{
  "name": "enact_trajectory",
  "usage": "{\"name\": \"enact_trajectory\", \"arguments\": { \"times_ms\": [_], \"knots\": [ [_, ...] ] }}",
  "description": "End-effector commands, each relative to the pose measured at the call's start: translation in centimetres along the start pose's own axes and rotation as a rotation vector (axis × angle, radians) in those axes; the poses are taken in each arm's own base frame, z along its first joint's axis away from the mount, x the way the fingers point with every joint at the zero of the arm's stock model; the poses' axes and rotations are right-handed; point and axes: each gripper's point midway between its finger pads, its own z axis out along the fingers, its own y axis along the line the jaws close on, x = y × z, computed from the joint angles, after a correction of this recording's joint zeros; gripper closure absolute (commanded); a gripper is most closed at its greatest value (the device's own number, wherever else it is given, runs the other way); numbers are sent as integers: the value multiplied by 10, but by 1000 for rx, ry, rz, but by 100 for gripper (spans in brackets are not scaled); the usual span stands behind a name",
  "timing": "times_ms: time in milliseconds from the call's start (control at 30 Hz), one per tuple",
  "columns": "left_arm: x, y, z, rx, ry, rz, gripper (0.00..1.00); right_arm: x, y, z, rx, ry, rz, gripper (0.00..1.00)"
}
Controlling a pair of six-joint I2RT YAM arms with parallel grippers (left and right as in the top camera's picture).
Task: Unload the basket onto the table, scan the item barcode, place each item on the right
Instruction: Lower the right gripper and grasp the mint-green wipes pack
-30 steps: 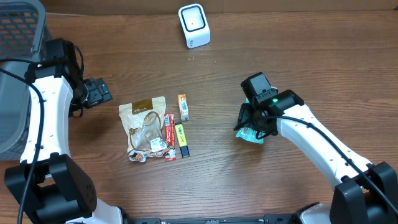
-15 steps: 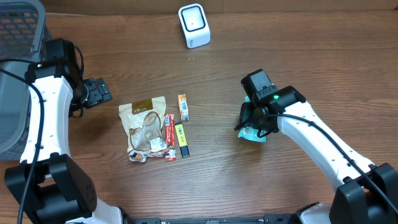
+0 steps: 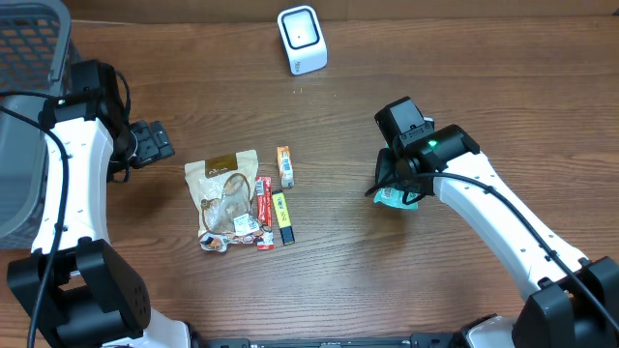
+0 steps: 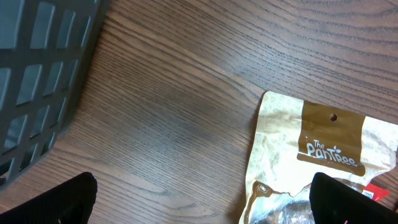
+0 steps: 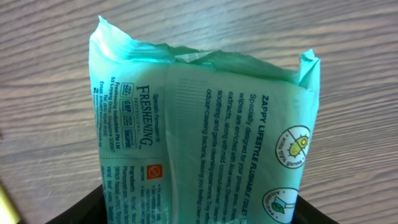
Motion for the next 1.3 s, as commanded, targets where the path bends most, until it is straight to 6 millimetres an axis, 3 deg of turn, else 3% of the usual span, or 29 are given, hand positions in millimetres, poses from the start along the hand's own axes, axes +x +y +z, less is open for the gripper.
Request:
{"name": "enact_trajectory", "arguments": {
  "times_ms": [0,233,500,867,1067,1267],
  "knots": [
    [-1,-1,-2,3,-5,13,0,-16,-7,-7,51,-75,-3,45],
    [-1,-1,-2,2,-5,13,0,-18,-15,-2,61,-69,19,45],
    [-1,-1,-2,2,-5,13,0,-15,-51,16,80,-4,122,45],
    [-1,-1,-2,3,-4,13,0,-16,-64,27,4,41,147,43],
    [-1,-1,-2,2,-5,13,0,-9,-64,41,3,40,148,32],
    [-1,-1,-2,3,-5,13,0,-12,-64,39,1,34,129,19]
  ]
}}
